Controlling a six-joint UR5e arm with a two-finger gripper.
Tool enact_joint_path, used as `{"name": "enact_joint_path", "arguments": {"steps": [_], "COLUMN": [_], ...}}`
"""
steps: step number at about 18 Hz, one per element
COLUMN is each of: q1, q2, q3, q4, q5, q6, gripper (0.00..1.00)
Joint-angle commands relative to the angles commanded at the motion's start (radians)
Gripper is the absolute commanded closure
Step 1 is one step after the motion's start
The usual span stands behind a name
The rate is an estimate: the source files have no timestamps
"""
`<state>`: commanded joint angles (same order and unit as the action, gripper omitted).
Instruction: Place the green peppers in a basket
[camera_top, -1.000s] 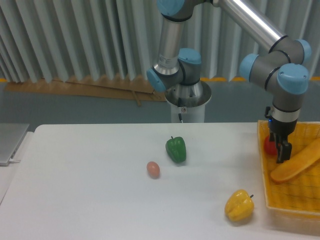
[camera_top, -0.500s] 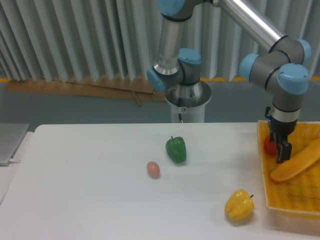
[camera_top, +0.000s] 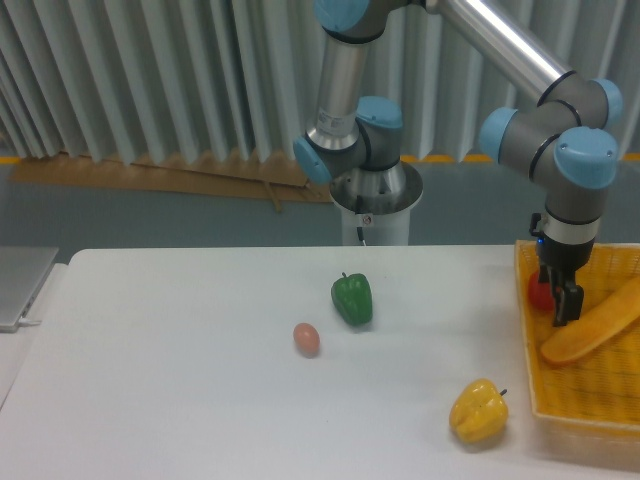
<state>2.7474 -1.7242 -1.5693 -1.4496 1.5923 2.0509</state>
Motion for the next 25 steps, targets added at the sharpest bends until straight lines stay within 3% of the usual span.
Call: {"name": "enact_joint_path", "arguments": {"steps": [25], "q1": [-0.012], "q2": [0.011], "q3": [0.0], "q4": [0.017], "q5": [-0.009], "q6": [0.012], "gripper": [0.0]}}
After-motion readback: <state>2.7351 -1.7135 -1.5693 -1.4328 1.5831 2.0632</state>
